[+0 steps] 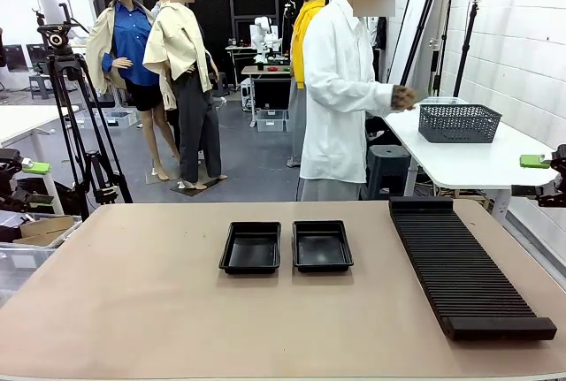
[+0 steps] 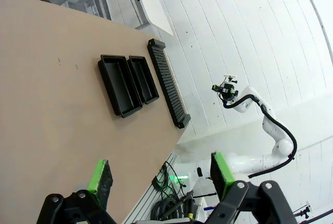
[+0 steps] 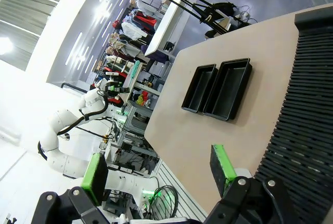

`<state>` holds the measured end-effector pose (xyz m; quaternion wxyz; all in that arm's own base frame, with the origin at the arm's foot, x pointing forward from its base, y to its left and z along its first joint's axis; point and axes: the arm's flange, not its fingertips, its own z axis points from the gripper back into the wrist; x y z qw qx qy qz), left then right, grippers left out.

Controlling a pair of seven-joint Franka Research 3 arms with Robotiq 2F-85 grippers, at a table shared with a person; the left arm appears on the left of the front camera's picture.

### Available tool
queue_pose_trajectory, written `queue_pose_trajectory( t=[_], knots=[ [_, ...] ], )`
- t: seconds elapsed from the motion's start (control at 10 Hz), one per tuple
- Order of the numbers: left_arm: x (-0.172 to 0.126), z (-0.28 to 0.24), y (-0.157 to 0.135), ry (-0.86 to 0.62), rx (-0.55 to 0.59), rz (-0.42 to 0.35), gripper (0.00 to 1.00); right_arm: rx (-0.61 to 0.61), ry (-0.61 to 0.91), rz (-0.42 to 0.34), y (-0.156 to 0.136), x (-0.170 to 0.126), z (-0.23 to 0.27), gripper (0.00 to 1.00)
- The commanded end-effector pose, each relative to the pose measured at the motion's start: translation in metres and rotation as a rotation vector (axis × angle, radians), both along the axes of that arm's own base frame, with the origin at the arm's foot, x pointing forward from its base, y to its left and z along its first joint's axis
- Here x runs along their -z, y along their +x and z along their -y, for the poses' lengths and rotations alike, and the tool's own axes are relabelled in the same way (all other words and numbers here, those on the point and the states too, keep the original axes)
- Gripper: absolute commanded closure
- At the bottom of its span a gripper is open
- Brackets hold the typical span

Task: Inspect and transfer BCBs to ESD trays.
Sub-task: Pick up the Blank PCB from the PCB Rack and place it in the left ESD tray.

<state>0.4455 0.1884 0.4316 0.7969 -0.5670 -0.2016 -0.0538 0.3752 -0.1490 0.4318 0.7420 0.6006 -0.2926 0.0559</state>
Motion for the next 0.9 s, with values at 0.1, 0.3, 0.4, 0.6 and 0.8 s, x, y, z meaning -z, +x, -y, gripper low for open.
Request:
queue_pose_trajectory(
  t=[0.1, 0.3, 0.4, 0.6, 0.8],
  knots=[
    [-0.0025, 0.0008, -0.0023, 0.000, -0.011, -0.004, 0.00, -0.001, 0.012, 0.002, -0.0016, 0.0008, -0.0012, 0.00],
    [-0.0025, 0.0008, -0.0023, 0.000, -0.011, -0.004, 0.00, -0.001, 0.012, 0.002, -0.0016, 0.0008, -0.0012, 0.00],
    [-0.0025, 0.0008, -0.0023, 0.000, -0.011, -0.004, 0.00, -0.001, 0.012, 0.002, -0.0016, 0.0008, -0.0012, 0.00],
    [-0.0025, 0.0008, -0.0023, 0.000, -0.011, -0.004, 0.00, -0.001, 0.012, 0.002, -0.0016, 0.0008, -0.0012, 0.00],
    [-0.0025, 0.0008, -0.0023, 0.000, -0.011, -0.004, 0.00, -0.001, 0.012, 0.002, -0.0016, 0.0008, -0.0012, 0.00]
  ],
)
